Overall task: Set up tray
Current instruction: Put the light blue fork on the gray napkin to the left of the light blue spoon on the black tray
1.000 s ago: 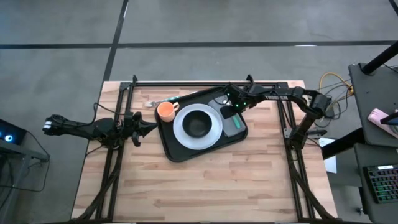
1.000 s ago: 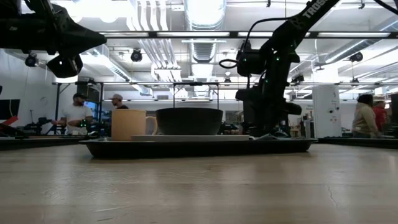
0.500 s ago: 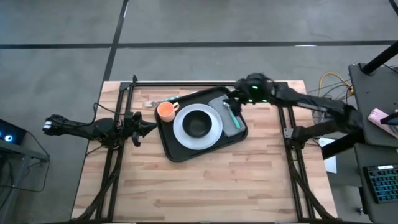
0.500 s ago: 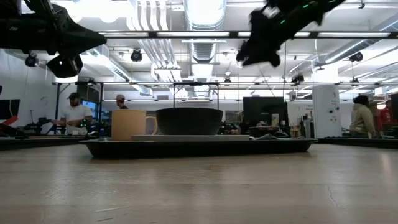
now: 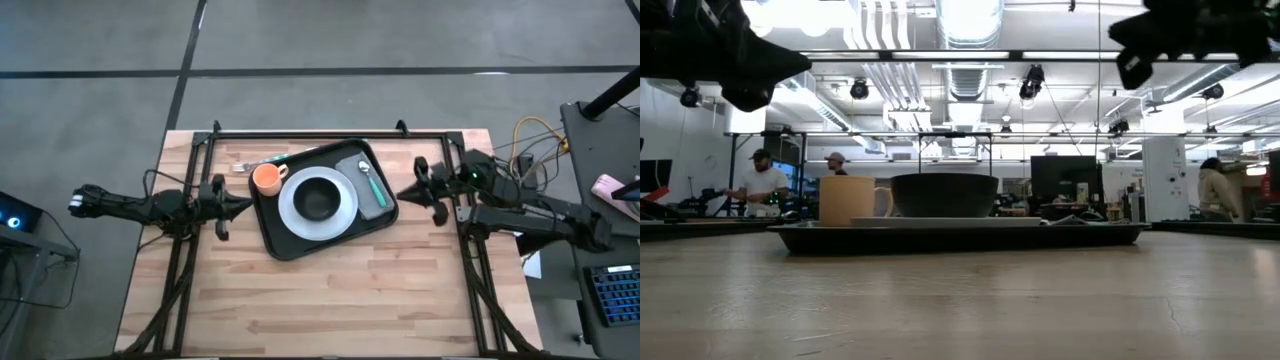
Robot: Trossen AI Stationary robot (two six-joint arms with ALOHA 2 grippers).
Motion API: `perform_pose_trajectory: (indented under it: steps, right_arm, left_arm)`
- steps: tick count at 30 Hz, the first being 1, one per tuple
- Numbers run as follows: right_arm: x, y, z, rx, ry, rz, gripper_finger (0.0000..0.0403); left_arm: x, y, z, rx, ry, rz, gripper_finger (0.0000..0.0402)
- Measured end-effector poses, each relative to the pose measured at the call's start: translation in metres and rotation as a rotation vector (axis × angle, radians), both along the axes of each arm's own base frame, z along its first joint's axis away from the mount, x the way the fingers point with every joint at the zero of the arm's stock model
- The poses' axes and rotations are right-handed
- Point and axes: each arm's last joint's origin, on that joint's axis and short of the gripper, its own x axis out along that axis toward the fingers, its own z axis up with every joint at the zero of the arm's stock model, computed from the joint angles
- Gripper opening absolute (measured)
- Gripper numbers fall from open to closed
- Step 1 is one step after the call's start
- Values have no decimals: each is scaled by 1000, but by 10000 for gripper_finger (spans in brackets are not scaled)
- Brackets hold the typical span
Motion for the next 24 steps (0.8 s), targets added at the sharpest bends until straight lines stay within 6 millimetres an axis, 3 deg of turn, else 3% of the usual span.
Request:
perform_pose_trajectory:
  steps: [8, 12, 18, 24]
  right_arm:
    - [-27, 12, -39, -34, -104, -42, 8]
    - [-31, 13, -54, -46, -220, -56, 8]
    - [-31, 11, -81, 3, -160, -107, 8]
    - [-30, 11, -83, 36, -147, -109, 8]
  left_arm:
    - [2, 0, -4, 51, 37, 13, 0]
    - [2, 2, -5, 52, 46, 75, 0]
    - [0, 5, 7, -26, -45, 207, 2]
    - [2, 8, 32, -206, -147, 332, 65]
